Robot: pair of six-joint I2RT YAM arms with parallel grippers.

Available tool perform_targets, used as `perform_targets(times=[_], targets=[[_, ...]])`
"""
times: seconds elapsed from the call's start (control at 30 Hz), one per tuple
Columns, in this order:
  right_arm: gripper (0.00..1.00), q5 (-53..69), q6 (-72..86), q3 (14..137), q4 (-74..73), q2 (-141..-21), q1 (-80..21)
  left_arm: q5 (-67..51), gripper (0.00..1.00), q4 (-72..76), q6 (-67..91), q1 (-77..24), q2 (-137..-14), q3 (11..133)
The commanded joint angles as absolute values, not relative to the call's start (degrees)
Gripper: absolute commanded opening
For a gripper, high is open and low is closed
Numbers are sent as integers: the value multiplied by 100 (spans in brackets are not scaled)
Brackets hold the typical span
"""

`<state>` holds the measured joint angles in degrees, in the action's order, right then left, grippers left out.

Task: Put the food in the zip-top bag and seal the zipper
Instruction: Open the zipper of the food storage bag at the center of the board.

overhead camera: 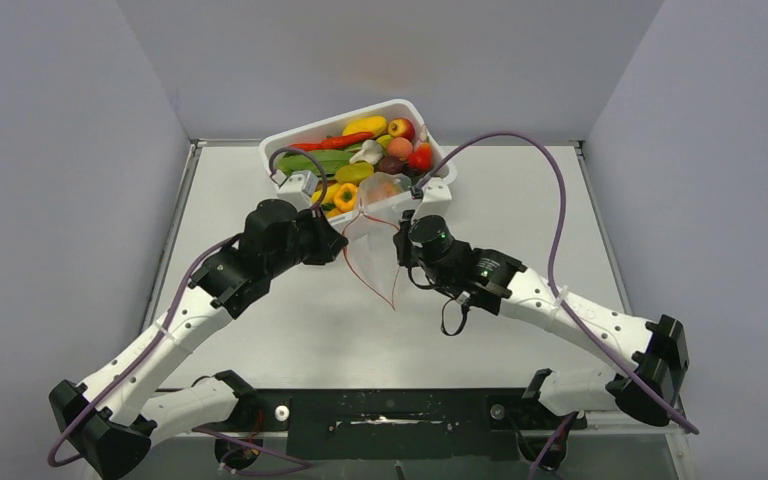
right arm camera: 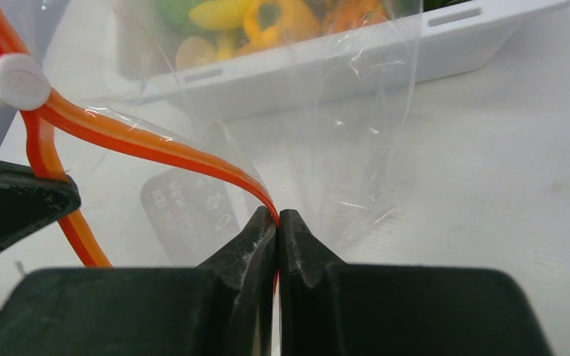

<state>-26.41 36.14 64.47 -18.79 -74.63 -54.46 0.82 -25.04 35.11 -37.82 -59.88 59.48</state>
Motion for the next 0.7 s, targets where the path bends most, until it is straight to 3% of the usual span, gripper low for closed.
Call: perform_targets(times=[0.0, 0.3, 0.57, 0.6, 0.67], targets=[[0, -3557, 3164, 6699, -2068, -6698, -5458, 840, 0, -2895, 3070, -3729, -5907, 6445], [0, -3603, 3157, 6275, -2241, -5716, -5458, 764, 0, -2899, 3015, -3671, -5930, 6413], [0, -2963, 2991, 6168, -1963, -5858, -5467, -884, 0, -1151, 3291, -3673, -5578, 5617], [0, -3063, 2947, 6166, -2055, -5906, -5463, -1009, 2, -847, 3373, -3673, -5489, 5458], [0, -3363, 2940, 6217, -2342, -5971, -5463, -1185, 16, -350, 3502, -3668, -5337, 5149]])
